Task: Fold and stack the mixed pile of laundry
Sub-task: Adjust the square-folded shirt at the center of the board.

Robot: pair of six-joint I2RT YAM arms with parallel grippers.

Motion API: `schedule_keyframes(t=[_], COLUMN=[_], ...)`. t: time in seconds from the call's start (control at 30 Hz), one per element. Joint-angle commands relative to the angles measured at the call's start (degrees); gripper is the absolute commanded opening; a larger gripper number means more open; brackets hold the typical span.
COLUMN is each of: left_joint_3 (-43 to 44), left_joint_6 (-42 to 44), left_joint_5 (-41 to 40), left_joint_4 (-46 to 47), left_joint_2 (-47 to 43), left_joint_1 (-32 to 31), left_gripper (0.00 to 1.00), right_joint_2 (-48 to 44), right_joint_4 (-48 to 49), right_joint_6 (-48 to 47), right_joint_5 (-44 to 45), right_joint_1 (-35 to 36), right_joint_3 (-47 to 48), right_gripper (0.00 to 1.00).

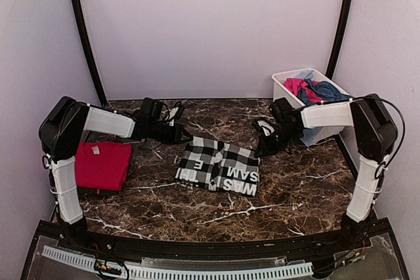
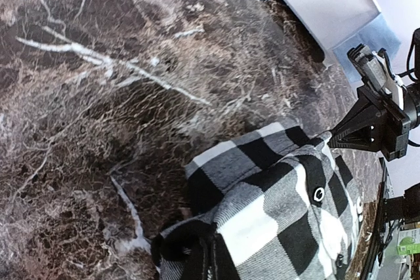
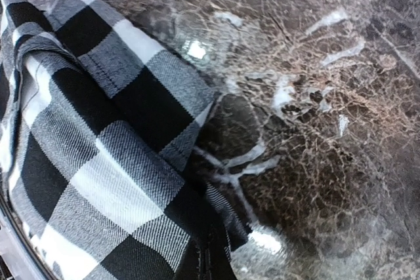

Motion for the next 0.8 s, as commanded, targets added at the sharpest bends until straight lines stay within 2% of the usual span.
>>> schedule_keyframes(t=[0.0,0.23,0.4,0.43,0.47,0.5,0.53,0.57,0.6,0.63,0.67,0.7,0.77], left_joint_3=[2.4,4.1,-2.9,-4.0,-5.6,-6.5,-6.7,-6.7,-6.5,-5.9,-5.6,-5.2,-4.4], left_joint_6=[-0.7,0.0,-1.5,-1.6,-1.6,-1.6,-1.5,-1.5,-1.2,-1.1,-0.8,-0.6,0.6], left_joint_5=[-5.9,-9.9,-11.1,-11.4,-11.9,-12.4,-13.3,-13.9,-15.2,-15.8,-17.1,-18.3,-19.4], left_joint_4=[-2.2,-7.3,-7.1,-6.9,-6.6,-6.6,-6.8,-7.1,-8.2,-8.7,-9.7,-9.9,-12.3], left_joint_2=[4.3,7.3,2.3,0.3,-0.8,-2.9,-4.1,-6.6,-7.9,-10.7,-12.2,-15.2,-19.7], left_joint_1=[1.7,1.7,1.4,1.4,1.4,1.4,1.5,1.5,1.5,1.5,1.5,1.5,1.5], left_gripper=[0.00,0.00,0.00,0.01,0.03,0.14,0.20,0.31,0.36,0.50,0.57,0.84,0.97], right_joint_2=[4.0,7.3,6.8,6.3,5.5,3.9,2.4,0.3,-1.7,-3.6,-5.6,-7.5,-11.6], right_joint_4=[0.6,0.7,-0.7,-1.6,-2.3,-3.0,-3.4,-3.8,-4.4,-5.0,-5.7,-6.3,-7.2], right_joint_6=[2.5,1.3,-0.1,0.0,0.1,0.4,0.7,0.9,1.1,1.1,1.2,1.4,1.5], right_joint_5=[9.5,16.0,17.6,17.9,18.2,18.2,18.5,18.7,18.6,18.2,18.0,18.0,17.0], right_joint_1=[-0.6,1.1,4.8,5.4,5.7,5.7,5.7,5.5,5.3,5.0,4.9,4.9,4.8], right_joint_3=[0.3,2.6,3.2,3.4,3.6,4.0,4.3,4.6,5.2,5.9,7.0,7.7,8.6], right_gripper=[0.00,0.00,0.00,0.03,0.10,0.16,0.25,0.37,0.48,0.56,0.63,0.69,0.79])
